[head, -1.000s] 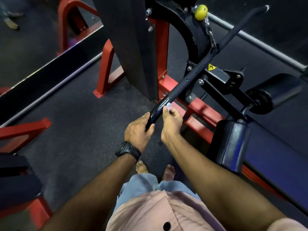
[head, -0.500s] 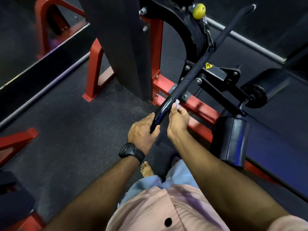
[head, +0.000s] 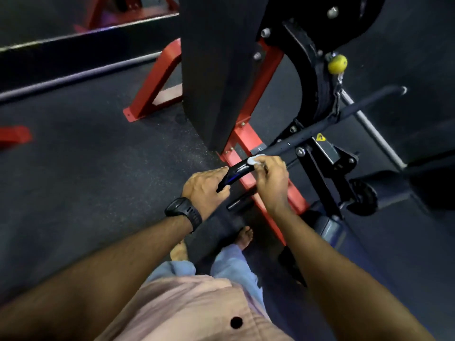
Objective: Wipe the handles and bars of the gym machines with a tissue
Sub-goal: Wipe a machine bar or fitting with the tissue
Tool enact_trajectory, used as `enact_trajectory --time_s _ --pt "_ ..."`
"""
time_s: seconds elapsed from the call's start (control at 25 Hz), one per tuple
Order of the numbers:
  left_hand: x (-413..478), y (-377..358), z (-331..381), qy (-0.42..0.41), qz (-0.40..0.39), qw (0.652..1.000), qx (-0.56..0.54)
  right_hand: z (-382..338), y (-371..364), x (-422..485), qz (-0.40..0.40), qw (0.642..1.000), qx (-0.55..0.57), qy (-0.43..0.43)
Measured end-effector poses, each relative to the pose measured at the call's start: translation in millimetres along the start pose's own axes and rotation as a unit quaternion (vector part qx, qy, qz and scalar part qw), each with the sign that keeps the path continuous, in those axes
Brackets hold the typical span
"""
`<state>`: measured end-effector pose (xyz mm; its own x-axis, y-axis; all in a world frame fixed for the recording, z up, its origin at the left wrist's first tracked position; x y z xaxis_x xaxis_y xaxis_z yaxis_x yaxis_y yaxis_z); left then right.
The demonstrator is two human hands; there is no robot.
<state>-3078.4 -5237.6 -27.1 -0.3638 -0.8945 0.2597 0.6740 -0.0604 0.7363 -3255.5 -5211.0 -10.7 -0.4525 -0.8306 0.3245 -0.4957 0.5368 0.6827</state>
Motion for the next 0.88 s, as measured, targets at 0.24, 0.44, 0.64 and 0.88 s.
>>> enact_trajectory --time_s 0.24,0.44,0.64,0.88 --pt "-7 -4 1 0.017 0.023 1.000 -0.012 -32 -46 34 -0.270 0.899 -0.203 0.278" --pt "-9 -9 5 -0.009 0.022 1.000 0.020 -41 -80 46 -0.497 0.787 -0.276 0.240" --pt "-15 -9 11 0.004 0.037 0.999 0.020 -41 -78 44 -0.602 0.775 -0.170 0.087" --pt "-9 -6 14 0.013 0.048 0.998 0.027 -33 -64 74 -0.528 0.767 -0.269 0.245"
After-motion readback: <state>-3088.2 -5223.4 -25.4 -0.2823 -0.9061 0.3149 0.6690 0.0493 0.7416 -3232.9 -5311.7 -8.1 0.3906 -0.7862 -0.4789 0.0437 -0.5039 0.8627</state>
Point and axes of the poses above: each hand's wrist, its own x-axis towards the middle knuckle, its own y-axis out of the back of the hand, z = x × y, the point moved 7 cm from there along x, towards the middle knuckle, and after that the axes turned 9 degrees about z, right-handed, at the moved point
